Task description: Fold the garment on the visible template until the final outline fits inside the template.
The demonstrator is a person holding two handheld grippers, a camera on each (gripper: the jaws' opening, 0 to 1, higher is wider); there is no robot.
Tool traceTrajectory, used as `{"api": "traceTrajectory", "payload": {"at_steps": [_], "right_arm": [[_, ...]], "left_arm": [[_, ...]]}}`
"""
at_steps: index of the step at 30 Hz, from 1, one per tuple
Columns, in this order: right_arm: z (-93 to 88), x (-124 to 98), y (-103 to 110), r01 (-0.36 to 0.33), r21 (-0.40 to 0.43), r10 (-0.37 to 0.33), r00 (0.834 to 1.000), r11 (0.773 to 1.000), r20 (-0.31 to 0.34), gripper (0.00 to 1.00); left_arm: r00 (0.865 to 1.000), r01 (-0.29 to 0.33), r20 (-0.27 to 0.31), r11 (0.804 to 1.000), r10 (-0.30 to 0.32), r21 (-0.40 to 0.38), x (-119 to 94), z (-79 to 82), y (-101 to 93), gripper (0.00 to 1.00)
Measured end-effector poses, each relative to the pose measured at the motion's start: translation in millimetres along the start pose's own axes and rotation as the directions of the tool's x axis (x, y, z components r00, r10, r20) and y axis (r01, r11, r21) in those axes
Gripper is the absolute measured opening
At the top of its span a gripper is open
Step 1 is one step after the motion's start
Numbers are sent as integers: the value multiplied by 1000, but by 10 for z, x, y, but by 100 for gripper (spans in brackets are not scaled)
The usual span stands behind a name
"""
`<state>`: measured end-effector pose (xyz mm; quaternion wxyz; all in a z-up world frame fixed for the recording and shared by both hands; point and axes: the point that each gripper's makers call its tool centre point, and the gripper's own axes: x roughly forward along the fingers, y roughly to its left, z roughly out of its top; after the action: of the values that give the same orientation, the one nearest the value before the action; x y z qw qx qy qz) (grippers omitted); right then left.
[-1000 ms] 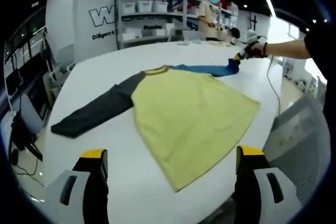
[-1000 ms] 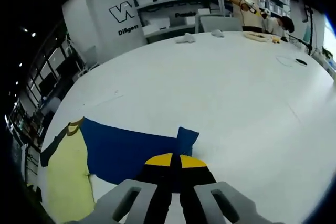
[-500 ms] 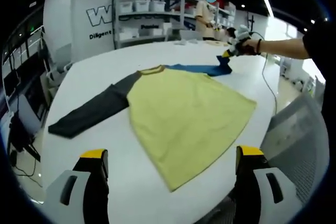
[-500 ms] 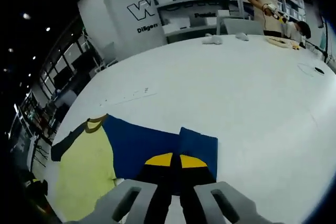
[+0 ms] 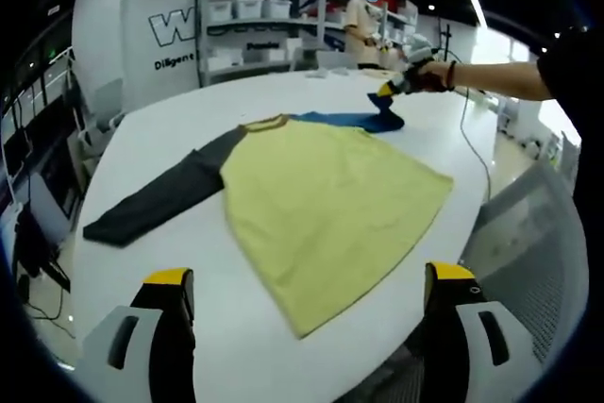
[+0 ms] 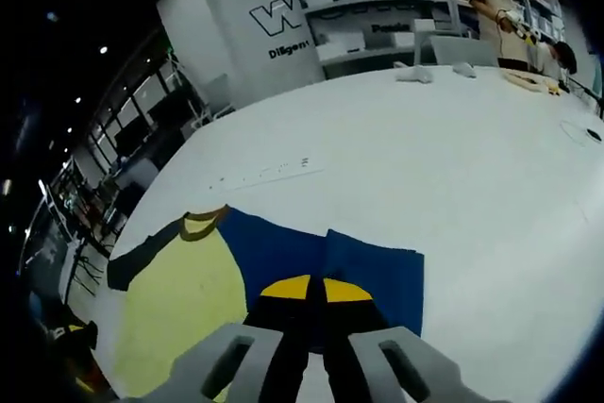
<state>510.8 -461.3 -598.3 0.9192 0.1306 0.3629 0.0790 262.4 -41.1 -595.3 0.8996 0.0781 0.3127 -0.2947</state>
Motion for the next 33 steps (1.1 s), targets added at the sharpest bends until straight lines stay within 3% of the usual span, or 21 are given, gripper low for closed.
{"api": "traceTrajectory", "payload": {"at_steps": [23,33], "right_arm": [[93,128,768,-115,-42,115,993,992,-9,0],[119,215,1277,-183,-118,181,983,976,-26,0]], "left_arm": [[999,-3,39,1000,3,-2,-3,150,-58,98],[999,12,49,1000,-12,0,13,174,-109,97]]}}
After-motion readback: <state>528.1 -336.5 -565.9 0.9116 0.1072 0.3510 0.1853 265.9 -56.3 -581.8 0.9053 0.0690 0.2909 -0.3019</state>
